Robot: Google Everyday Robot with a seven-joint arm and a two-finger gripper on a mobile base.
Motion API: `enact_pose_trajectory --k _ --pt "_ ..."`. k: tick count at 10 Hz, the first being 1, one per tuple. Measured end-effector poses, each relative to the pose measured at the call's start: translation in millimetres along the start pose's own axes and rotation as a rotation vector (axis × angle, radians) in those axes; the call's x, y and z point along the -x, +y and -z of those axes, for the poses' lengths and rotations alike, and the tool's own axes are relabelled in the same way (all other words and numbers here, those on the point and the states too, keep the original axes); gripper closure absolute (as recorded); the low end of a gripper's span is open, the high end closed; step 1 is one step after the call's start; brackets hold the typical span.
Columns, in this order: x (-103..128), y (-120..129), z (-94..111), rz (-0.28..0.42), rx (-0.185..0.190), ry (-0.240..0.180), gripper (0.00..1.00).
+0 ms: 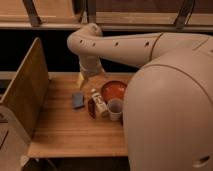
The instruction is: Place the white sponge in the ceramic bowl
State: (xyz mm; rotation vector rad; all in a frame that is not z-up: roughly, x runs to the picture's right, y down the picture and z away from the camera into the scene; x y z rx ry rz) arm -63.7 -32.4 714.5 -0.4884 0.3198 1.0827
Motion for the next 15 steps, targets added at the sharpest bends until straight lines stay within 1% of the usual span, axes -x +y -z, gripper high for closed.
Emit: enact_pose_trajectory --k 2,3,4,5,6,9,10,11,12,13,14,15 --pt "13 33 1 0.065 0.068 -0.026 0.20" --pt "26 64 -5 0.118 0.155 -0.043 0.20" --pt "33 71 -14 0.125 0.201 -0.046 0.20" --pt "34 72 -20 0.120 0.222 -0.040 0.20" --pt "36 75 -22 0.120 0.233 -0.040 0.20" --pt "36 76 -23 0.121 0.234 -0.039 0.20" --pt "36 72 -27 0.107 0.239 -0.033 0.20" --pt "32 63 -42 0.071 0.248 -0.008 0.20" --pt "28 51 -64 0.029 0.259 0.031 0.20" --pt "24 44 -85 -0.003 0.273 0.068 0.20" --pt "23 43 -105 -0.024 0.296 0.100 0.20" --pt "24 42 -118 -0.037 0.316 0.117 0.20"
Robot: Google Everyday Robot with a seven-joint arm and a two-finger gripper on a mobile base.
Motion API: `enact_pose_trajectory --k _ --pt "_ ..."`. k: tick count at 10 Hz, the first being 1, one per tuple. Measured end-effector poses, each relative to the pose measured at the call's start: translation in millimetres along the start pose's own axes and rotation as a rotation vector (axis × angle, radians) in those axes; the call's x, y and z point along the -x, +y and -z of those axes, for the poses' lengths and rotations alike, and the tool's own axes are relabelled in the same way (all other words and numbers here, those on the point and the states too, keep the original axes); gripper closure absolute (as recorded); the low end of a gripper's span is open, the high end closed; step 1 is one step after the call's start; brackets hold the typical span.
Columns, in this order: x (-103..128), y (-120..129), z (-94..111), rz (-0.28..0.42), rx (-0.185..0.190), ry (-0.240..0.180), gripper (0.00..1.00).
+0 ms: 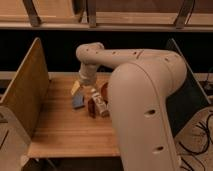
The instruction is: Place the white sponge in the ceramic bowl
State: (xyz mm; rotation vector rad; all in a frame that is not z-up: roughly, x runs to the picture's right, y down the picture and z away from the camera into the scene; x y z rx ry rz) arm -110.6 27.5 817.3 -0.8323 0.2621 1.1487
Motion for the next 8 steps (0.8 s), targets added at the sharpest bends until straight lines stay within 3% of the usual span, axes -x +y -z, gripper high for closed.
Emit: enact_pose_trajectory --k 1,5,8 --pt "4 -6 -20 -0.009 0.031 0.032 0.20" --pt "26 -1 -58 0.052 0.076 0.108 0.20" --pt "26 -2 -61 0.056 0.077 0.115 0.20"
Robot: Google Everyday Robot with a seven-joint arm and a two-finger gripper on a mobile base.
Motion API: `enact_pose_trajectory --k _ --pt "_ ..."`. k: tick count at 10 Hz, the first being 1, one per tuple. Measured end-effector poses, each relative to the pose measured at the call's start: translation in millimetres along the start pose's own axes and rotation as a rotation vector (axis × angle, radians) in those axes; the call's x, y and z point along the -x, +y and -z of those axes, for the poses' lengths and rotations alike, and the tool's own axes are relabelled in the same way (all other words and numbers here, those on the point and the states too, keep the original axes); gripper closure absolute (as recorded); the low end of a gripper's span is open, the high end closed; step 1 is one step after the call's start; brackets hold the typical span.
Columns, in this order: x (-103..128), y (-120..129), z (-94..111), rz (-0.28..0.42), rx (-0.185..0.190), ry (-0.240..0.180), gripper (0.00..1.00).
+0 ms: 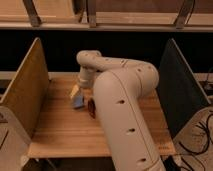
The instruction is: Place the white sponge in the ceramic bowl
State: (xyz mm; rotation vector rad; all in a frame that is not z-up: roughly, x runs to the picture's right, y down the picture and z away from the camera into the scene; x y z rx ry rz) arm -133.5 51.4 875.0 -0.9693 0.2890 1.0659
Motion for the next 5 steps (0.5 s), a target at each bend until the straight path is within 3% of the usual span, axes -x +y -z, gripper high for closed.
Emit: enact_pose_trajectory --k 2,5 --pt "-1 -4 0 0.003 -0.025 0.003 0.20" --pt "18 -2 -3 0.065 -0.097 0.009 0.20"
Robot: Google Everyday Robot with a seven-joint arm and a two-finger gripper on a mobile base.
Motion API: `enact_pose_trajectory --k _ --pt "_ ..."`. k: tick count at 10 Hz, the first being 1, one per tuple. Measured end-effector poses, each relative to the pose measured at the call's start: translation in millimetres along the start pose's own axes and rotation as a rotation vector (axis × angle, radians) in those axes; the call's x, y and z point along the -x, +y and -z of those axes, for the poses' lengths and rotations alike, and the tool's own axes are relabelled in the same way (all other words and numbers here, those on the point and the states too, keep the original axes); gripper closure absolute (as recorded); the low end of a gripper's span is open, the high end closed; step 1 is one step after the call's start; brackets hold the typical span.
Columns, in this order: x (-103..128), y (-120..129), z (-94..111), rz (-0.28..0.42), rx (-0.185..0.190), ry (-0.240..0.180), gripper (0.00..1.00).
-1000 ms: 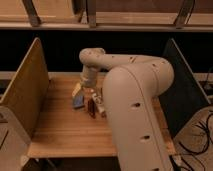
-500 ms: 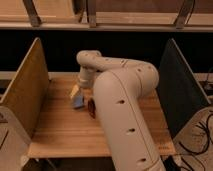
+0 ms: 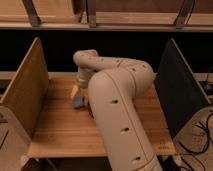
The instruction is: Place the white sponge in the ceramic bowl
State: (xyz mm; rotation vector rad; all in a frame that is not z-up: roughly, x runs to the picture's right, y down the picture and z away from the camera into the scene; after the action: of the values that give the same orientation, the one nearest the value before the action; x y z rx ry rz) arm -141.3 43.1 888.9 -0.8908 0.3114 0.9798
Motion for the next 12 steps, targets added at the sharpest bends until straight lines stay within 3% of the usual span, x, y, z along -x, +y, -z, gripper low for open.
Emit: enact_pose_trajectory --k 2,5,7,12 --pt "24 16 -5 0.098 -0.023 -0.004 0.20" --pt "47 36 -21 0.216 -0.007 0.007 0.20" --pt "48 35 -32 0.217 0.001 0.041 0.20" --pt "43 6 -54 0.115 -0.010 0.125 0.20"
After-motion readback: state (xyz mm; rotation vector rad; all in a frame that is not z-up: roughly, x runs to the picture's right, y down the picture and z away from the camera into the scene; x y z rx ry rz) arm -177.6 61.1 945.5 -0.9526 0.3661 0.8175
